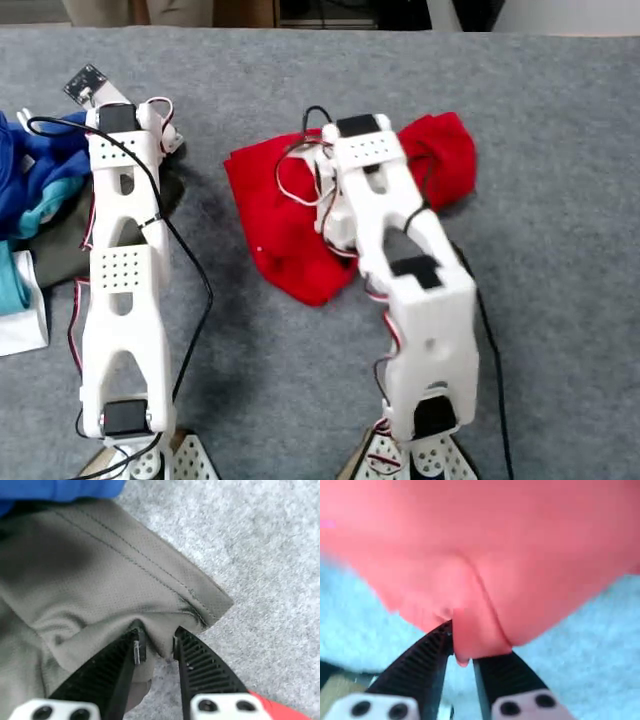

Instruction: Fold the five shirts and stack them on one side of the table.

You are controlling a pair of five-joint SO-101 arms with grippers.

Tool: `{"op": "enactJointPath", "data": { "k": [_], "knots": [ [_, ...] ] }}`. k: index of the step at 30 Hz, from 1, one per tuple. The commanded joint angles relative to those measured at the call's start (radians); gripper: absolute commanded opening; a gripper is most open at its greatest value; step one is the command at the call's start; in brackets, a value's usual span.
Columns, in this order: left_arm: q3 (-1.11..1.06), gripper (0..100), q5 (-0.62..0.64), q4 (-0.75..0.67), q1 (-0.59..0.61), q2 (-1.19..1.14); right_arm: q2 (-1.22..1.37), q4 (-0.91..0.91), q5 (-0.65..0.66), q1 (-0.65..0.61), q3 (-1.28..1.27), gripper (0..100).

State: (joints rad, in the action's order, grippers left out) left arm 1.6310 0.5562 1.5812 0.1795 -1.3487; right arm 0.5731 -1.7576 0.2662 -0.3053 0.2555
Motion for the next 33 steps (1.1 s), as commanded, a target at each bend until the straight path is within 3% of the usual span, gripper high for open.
{"op": "enactJointPath", "data": {
  "k": [1,8,13,22,29,33],
  "knots": [
    [0.037,11,-0.002,-0.015,0.015,0.015,-0.245,0.037,0.061,0.067,-0.236,0.5],
    [0.037,11,-0.002,-0.015,0.012,0.015,-0.639,0.121,0.249,0.188,-0.737,0.9],
    [0.040,11,-0.002,-0.015,0.012,0.015,-0.881,0.112,0.316,0.254,-0.903,0.9],
    [0.040,11,-0.002,-0.014,0.000,0.015,-1.115,-0.028,0.482,0.478,-0.872,2.1],
    [0.040,11,-0.002,-0.003,-0.028,0.015,-1.216,-0.028,0.539,0.622,-0.822,25.0],
    [0.040,11,-0.002,0.014,-0.057,0.024,-1.237,-0.023,0.531,0.664,-0.704,30.0]
  ]
}}
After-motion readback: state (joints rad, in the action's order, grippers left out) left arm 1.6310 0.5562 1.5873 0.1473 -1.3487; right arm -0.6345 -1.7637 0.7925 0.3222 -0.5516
